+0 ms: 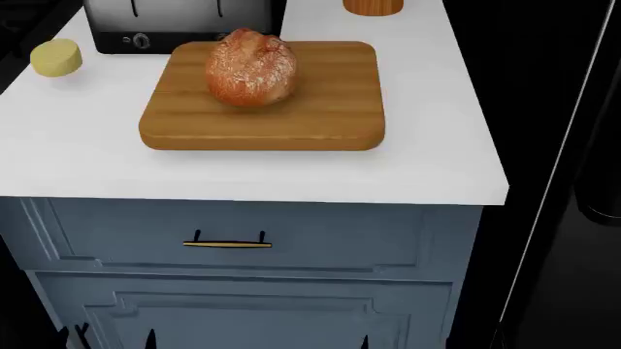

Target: Pick up the wedge of cheese and place it on the slice of bread to prepare a simple cheese on bread dish.

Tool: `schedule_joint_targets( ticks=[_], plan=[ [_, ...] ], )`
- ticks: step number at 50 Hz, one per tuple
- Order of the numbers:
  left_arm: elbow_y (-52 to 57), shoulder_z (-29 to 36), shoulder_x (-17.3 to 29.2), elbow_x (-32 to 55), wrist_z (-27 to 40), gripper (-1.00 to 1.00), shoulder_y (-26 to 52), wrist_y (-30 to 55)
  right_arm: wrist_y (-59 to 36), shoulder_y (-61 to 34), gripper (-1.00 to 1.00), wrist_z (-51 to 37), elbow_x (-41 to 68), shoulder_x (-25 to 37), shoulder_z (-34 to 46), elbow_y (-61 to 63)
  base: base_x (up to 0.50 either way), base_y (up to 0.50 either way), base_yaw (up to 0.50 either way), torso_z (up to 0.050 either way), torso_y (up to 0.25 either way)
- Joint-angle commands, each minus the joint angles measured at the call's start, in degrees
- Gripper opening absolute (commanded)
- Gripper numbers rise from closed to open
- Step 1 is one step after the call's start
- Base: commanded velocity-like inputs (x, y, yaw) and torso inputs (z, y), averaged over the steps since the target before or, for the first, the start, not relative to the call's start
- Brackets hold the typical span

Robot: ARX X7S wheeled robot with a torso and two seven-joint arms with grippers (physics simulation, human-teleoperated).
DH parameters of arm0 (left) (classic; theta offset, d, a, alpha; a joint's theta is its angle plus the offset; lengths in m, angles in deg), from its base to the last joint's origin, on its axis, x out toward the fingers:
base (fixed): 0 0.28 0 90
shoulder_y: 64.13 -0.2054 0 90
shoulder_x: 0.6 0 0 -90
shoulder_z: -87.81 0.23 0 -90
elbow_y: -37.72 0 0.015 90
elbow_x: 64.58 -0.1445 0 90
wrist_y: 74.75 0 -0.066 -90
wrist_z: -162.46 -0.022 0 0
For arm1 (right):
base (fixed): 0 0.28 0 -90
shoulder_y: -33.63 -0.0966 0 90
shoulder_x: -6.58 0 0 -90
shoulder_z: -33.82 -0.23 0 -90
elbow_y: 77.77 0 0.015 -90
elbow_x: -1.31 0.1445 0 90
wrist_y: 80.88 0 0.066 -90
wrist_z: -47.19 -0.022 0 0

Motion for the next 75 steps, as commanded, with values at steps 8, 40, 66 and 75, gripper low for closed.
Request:
schedule_joint_targets(
  ticks=[8, 40, 66, 75],
  plan=[
    [8.62, 1.87, 3.25, 1.43, 2.77, 1.0, -0.62, 9.7, -10.75, -2.33, 1.0, -2.43, 0.14, 2.59, 2.75, 8.93, 0.0, 0.0, 0.0, 0.0, 0.0],
    [35.7, 3.8, 6.27, -1.03, 8.05, 1.0, 15.09, 46.13, -42.71, -12.9, 1.0, -2.69, 6.69, 6.9, 3.35, 28.67, 0.0, 0.0, 0.0, 0.031, 0.0],
    [45.29, 2.1, 6.57, 4.01, 4.41, 1.0, 37.47, 75.84, -68.49, -32.74, 1.0, -3.98, 9.91, 9.04, 2.83, 38.8, 0.0, 0.0, 0.0, 0.05, 0.0],
    [45.49, -12.82, 0.71, -0.09, 14.6, 1.0, 36.68, 66.35, -67.14, -32.02, 1.0, -4.22, 10.12, 9.22, 3.44, 39.79, 0.0, 0.0, 0.0, 0.021, 0.0]
  ],
)
